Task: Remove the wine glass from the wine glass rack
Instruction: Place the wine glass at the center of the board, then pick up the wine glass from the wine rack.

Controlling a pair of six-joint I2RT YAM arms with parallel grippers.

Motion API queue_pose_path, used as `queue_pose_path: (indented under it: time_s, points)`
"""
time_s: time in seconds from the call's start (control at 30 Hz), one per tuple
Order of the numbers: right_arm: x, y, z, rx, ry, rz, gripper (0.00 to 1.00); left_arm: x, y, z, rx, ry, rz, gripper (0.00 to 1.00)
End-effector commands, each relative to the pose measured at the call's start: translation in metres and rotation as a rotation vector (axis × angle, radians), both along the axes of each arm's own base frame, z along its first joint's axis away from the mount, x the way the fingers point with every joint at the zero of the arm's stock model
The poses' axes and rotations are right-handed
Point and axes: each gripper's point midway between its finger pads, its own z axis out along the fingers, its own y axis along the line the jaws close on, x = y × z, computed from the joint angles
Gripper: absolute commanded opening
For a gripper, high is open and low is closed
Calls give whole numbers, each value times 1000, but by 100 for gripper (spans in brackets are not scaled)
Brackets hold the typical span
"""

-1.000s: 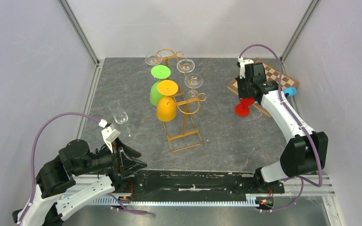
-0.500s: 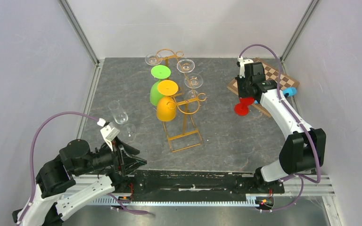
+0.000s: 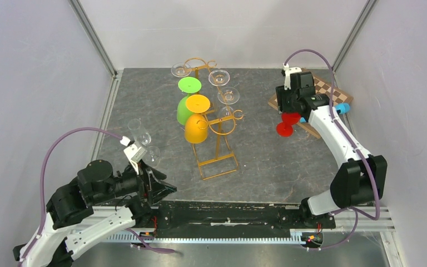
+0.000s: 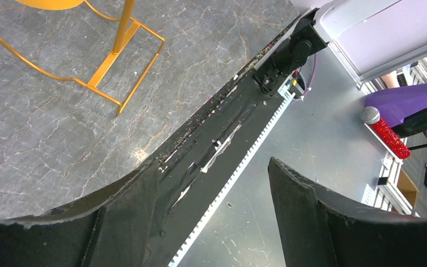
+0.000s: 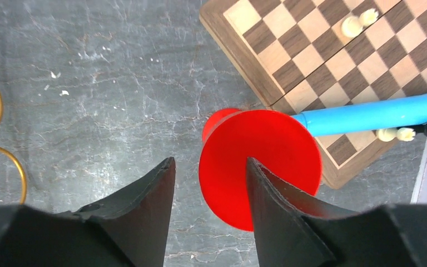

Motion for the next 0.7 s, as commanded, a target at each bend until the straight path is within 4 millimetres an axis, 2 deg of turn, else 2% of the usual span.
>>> queue_pose_path:
  time_s: [0.0, 0.17, 0.37, 0.67]
  points:
    - [10, 5, 75, 73, -197, -12, 54, 9, -3, 20, -27, -45, 24, 79]
    - [1, 14, 109, 138, -262, 27, 57, 21, -3, 29, -31, -38, 93, 80]
    - [-21, 40, 140, 288, -337, 125, 60, 36, -11, 49, -53, -12, 156, 79]
    - [-49, 45, 172, 343, -418, 174, 61, 59, -35, 87, -109, 35, 218, 75]
